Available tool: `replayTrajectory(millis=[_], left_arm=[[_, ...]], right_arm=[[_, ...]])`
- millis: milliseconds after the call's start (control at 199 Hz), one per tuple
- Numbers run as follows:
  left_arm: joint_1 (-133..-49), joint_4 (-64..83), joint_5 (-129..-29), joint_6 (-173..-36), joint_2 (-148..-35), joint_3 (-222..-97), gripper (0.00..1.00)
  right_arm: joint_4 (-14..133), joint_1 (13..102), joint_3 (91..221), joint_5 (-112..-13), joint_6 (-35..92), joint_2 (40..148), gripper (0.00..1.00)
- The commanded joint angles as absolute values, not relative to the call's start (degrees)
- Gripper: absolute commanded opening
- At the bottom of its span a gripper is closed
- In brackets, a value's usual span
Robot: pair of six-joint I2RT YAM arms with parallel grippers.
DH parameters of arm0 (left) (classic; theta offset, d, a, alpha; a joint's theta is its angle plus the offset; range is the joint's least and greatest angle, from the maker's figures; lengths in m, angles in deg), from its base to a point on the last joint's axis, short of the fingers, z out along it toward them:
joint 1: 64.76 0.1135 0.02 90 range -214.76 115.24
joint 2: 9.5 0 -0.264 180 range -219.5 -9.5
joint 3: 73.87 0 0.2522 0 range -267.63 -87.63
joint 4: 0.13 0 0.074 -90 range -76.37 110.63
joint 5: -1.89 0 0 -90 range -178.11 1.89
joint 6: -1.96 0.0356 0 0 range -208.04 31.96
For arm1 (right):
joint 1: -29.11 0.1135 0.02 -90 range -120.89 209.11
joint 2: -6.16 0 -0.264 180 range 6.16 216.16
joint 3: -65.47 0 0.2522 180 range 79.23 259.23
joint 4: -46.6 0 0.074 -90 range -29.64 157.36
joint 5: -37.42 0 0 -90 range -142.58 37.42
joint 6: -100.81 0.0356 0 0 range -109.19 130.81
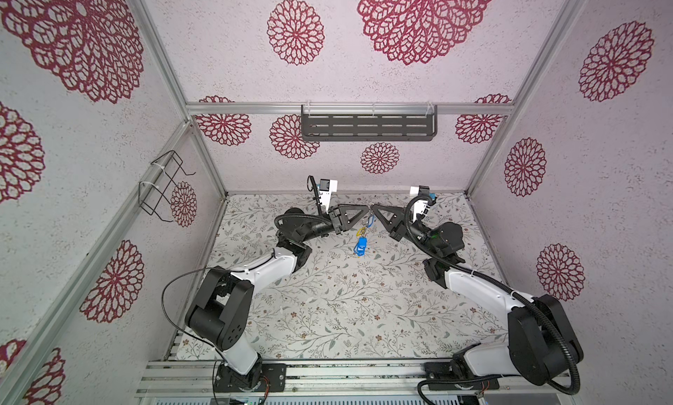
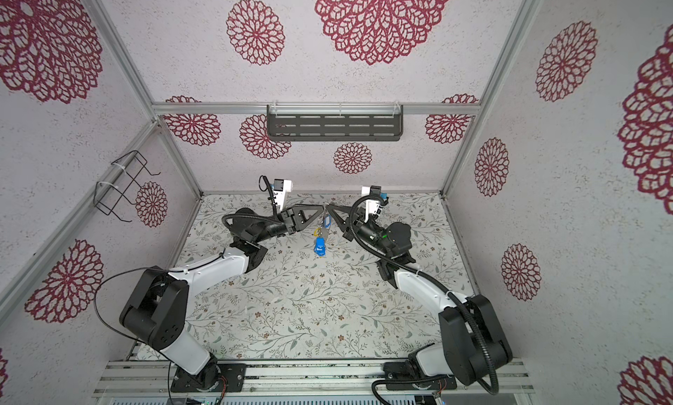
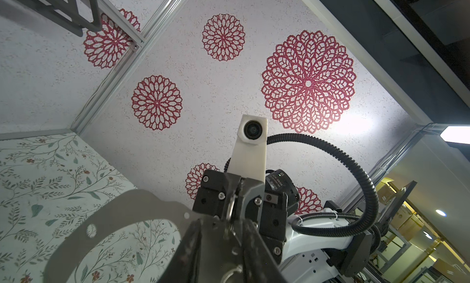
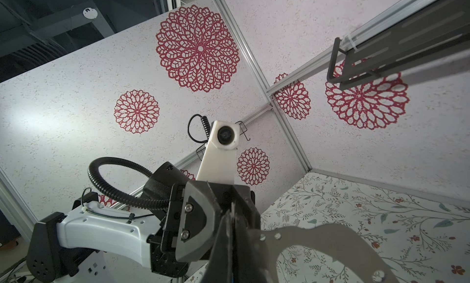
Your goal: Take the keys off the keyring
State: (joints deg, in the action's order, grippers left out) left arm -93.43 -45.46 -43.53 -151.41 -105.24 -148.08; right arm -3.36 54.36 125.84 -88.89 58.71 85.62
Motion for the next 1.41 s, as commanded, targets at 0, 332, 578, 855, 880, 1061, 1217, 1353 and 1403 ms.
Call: replayTrajectory(millis=[0,332,578,855,880,1061,1217,1353,1403], left_arm=[[-93.9,-47.5,-42.2,-151.6,-105.7,-149.6,0.28],[-93.9,-47.4,-41.8,-151.7,-105.9,-149.5,0.17],[-93.5,-51.1,-42.6,-153.8,-105.9,-147.8,0.37],[-93.4,-53.5,-42.5,-155.5,-106.7,-147.4,0.15],[-93.4,-53.4,-42.6,-155.5,-106.8,-147.4,0.15],[-93.3,-53.2,-42.3,-155.4,-107.0,-147.9,0.14],[-93.5,-52.9,-42.2,-155.4,-107.3,-148.3,0.13],[-93.4,-53.0,-42.0,-155.5,-107.6,-148.4,0.04],[-93.5,-52.9,-42.0,-155.6,-107.7,-148.5,0.0]], right_arm=[[-6.0,54.7,128.5,-89.9,58.6,85.2,0.0],[-5.8,54.9,128.6,-89.6,58.4,85.0,0.0],[-6.7,54.7,127.9,-87.4,58.4,84.3,0.0],[-7.9,54.8,128.0,-87.5,59.5,84.6,0.0],[-7.8,54.9,128.1,-87.7,59.5,84.7,0.0],[-6.7,55.0,128.4,-88.4,58.6,84.6,0.0],[-5.1,55.7,128.6,-88.8,57.2,84.7,0.0],[-4.9,55.9,128.5,-88.7,56.8,84.7,0.0],[-4.8,55.9,128.6,-88.8,56.8,84.8,0.0]])
